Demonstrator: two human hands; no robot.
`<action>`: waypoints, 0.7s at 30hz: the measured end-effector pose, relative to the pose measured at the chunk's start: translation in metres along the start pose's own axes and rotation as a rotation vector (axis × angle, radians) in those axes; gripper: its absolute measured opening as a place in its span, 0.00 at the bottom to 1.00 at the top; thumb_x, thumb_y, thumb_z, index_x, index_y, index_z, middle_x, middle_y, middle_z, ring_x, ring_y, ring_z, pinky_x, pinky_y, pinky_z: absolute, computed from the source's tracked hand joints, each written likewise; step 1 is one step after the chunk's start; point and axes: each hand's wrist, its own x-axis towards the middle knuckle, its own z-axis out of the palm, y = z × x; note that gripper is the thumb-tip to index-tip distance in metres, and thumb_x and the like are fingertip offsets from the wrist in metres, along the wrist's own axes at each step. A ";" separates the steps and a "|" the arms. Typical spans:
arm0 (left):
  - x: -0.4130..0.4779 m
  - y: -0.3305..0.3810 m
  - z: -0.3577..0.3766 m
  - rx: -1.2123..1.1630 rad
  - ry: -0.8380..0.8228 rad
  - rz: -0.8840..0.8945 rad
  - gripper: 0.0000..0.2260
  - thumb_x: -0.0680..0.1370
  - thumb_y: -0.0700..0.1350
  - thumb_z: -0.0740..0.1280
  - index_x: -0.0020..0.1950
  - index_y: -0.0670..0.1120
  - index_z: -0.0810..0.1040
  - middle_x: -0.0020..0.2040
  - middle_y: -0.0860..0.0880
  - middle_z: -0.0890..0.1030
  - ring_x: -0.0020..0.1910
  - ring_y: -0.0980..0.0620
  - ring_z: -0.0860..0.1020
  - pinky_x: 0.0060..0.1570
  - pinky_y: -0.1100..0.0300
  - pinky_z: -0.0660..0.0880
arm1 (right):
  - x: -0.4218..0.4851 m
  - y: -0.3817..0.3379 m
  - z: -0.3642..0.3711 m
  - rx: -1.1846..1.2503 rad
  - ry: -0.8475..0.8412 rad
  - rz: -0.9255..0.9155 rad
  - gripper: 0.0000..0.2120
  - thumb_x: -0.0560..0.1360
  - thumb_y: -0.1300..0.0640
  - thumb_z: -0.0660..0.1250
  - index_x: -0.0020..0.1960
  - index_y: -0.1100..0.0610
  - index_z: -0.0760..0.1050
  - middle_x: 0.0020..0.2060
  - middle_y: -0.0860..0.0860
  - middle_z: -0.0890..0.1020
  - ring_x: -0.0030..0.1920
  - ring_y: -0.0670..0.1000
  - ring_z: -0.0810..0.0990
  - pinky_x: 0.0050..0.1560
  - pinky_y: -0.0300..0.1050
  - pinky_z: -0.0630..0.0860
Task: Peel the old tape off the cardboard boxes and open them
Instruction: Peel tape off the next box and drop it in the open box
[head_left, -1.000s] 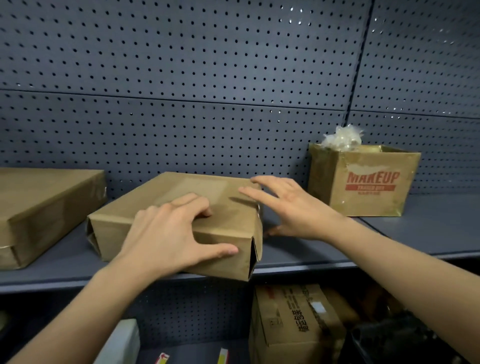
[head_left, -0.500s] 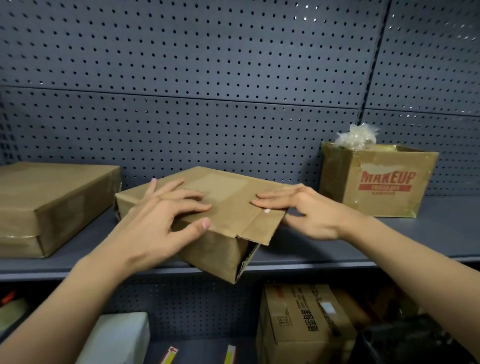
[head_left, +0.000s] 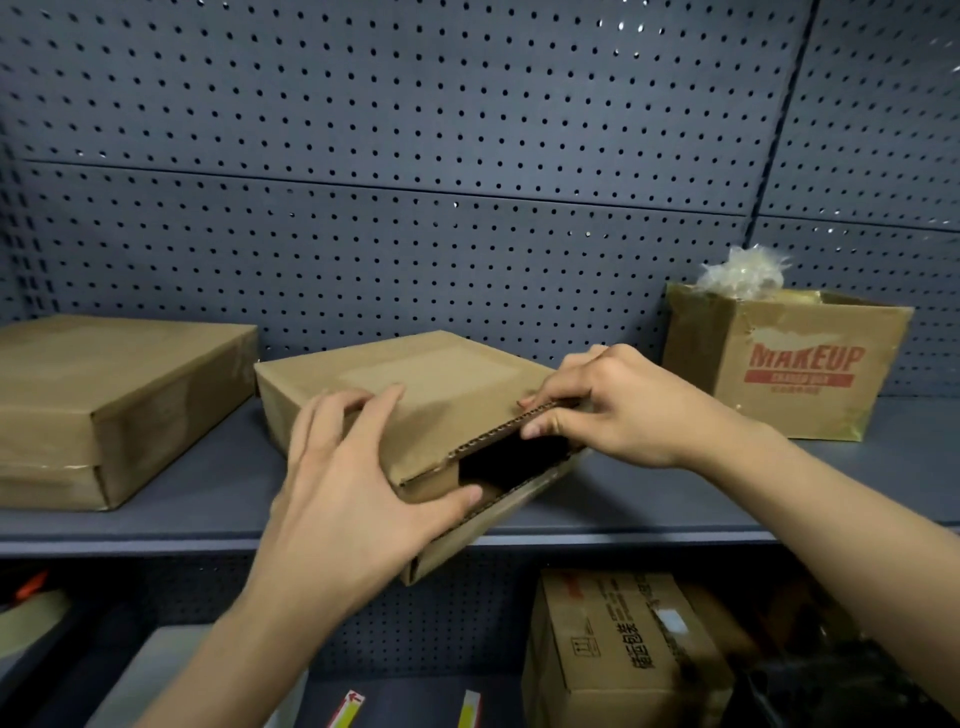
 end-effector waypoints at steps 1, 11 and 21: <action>-0.002 -0.002 0.002 -0.057 0.049 -0.017 0.44 0.62 0.71 0.72 0.75 0.61 0.62 0.64 0.61 0.61 0.72 0.59 0.57 0.65 0.49 0.69 | 0.001 -0.004 0.002 -0.054 0.029 0.002 0.34 0.68 0.22 0.53 0.50 0.47 0.83 0.41 0.48 0.82 0.46 0.50 0.79 0.49 0.53 0.77; -0.010 -0.016 -0.002 -0.273 0.189 0.004 0.48 0.65 0.47 0.80 0.75 0.68 0.54 0.62 0.59 0.67 0.59 0.63 0.66 0.58 0.59 0.65 | 0.001 -0.032 0.029 -0.058 0.277 0.007 0.23 0.71 0.33 0.60 0.49 0.48 0.83 0.38 0.46 0.83 0.44 0.48 0.79 0.50 0.44 0.75; -0.005 -0.048 -0.029 -0.275 -0.014 0.058 0.56 0.62 0.45 0.82 0.75 0.72 0.49 0.77 0.54 0.63 0.79 0.49 0.55 0.74 0.41 0.59 | -0.014 -0.004 0.066 0.397 0.376 0.624 0.41 0.66 0.42 0.75 0.73 0.42 0.60 0.61 0.48 0.72 0.64 0.53 0.73 0.60 0.50 0.71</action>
